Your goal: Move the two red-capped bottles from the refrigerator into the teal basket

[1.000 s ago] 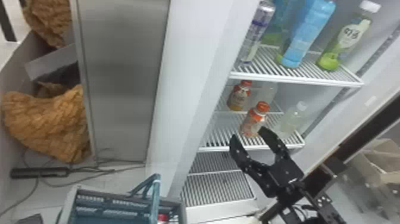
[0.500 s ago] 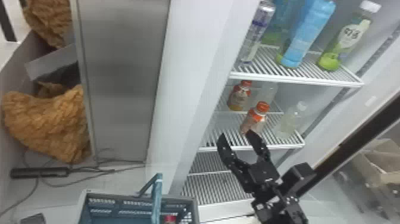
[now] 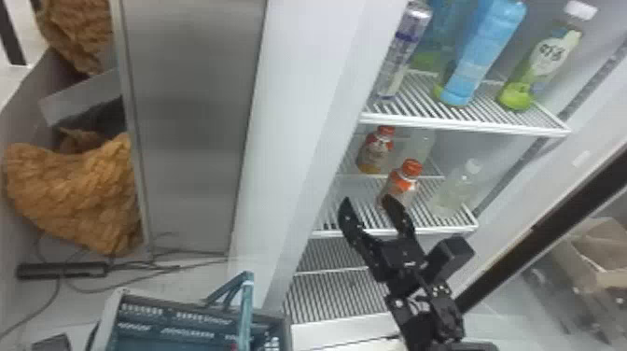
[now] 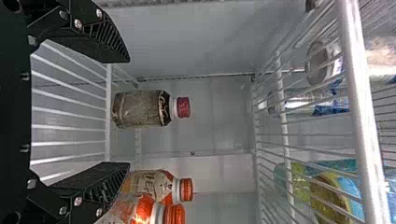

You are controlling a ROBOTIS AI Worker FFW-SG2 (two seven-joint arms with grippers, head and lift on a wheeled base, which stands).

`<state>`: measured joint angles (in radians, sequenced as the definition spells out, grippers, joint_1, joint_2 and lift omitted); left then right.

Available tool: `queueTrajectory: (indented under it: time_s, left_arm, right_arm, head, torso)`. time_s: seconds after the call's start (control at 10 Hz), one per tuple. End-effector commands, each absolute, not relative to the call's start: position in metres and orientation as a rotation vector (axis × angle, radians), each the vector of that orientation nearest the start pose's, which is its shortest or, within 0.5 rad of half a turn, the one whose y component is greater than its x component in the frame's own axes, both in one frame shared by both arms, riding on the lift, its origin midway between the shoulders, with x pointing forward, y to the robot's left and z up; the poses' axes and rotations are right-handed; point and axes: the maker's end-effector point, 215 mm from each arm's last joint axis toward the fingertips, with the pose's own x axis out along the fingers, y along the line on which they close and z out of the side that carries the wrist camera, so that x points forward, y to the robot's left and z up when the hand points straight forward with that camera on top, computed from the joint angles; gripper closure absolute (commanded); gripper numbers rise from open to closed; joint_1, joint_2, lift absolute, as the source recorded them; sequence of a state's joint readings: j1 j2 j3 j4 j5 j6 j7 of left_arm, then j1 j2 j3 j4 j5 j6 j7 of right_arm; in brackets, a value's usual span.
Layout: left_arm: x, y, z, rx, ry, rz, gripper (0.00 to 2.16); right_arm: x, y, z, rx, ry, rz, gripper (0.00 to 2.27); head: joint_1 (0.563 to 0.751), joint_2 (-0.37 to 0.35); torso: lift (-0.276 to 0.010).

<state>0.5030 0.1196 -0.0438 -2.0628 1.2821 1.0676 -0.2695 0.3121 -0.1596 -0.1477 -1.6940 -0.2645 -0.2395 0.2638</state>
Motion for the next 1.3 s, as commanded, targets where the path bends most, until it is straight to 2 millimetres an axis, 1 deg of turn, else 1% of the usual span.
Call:
queueTrajectory:
  time_s: [0.0, 0.2, 0.4, 0.6, 0.8, 1.0, 1.2]
  left_arm:
    - [0.261, -0.033, -0.369, -1.190, 0.868, -0.924, 1.16]
    - [0.261, -0.033, -0.369, -1.190, 0.868, -0.924, 1.16]
    - [0.262, -0.033, -0.368, -1.189, 0.865, -0.926, 1.16]
    - [0.262, -0.033, -0.368, -1.189, 0.865, -0.926, 1.16]
    - [0.263, -0.033, -0.368, -1.189, 0.866, -0.928, 1.16]
    - [0.264, -0.035, -0.367, -1.187, 0.865, -0.933, 1.16]
    - [0.264, -0.037, -0.367, -1.190, 0.867, -0.940, 1.16]
  right_arm:
    - [0.500, -0.307, -0.352, 0.041, -0.082, 0.124, 0.25]
    - [0.517, -0.299, -0.361, 0.048, -0.069, 0.145, 0.24]
    - [0.533, -0.299, -0.362, 0.042, -0.067, 0.145, 0.25]
    - [0.549, -0.304, -0.365, 0.033, -0.061, 0.135, 0.24]
    - [0.565, -0.305, -0.361, 0.028, -0.067, 0.133, 0.24]
    - [0.578, -0.306, -0.362, 0.035, -0.063, 0.126, 0.24]
    - [0.594, -0.296, -0.358, 0.035, -0.064, 0.136, 0.24]
  head:
    - [0.695, -0.350]
    - [0.695, -0.350]
    - [0.695, -0.350]
    - [0.695, -0.350]
    - [0.695, -0.350]
    - [0.695, -0.350]
    - [0.695, -0.350]
  torso:
    - [-0.224]
    - [-0.224]
    - [-0.224]
    - [-0.224]
    - [-0.224]
    - [-0.224]
    - [-0.224]
